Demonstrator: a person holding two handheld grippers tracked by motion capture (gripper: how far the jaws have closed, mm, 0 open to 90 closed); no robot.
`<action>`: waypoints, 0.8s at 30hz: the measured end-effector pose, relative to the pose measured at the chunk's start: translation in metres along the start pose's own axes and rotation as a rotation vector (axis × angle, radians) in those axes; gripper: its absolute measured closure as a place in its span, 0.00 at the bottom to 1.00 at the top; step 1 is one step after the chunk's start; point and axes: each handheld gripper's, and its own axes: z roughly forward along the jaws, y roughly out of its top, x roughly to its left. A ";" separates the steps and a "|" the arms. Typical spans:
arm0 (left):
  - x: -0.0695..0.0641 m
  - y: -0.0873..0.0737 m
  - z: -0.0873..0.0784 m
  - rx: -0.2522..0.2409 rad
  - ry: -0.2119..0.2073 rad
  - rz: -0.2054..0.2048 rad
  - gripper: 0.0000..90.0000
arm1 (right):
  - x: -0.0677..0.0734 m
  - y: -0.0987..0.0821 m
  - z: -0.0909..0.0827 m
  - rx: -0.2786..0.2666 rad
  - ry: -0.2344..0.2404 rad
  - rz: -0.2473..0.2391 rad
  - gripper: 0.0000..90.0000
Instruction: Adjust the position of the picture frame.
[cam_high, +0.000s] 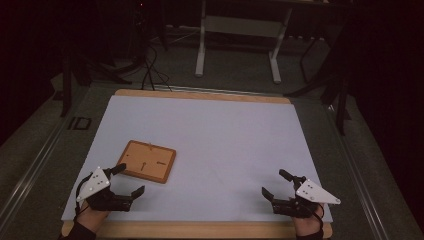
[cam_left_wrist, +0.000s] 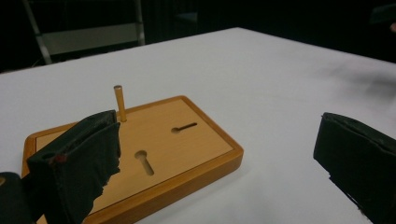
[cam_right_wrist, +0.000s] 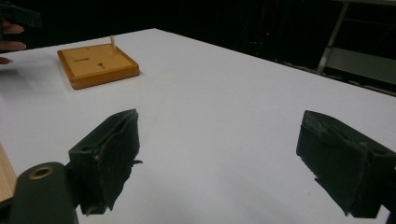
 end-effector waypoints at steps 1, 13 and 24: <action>0.000 0.000 0.000 0.001 0.002 0.003 0.01 | 0.000 0.000 0.000 -0.001 -0.002 -0.003 0.15; -0.009 0.014 -0.002 -0.062 -0.060 0.032 0.01 | 0.001 0.001 0.000 -0.001 -0.043 -0.031 0.14; -0.006 0.046 -0.003 -0.080 -0.087 0.030 0.01 | 0.004 0.003 -0.001 -0.050 -0.031 -0.056 0.15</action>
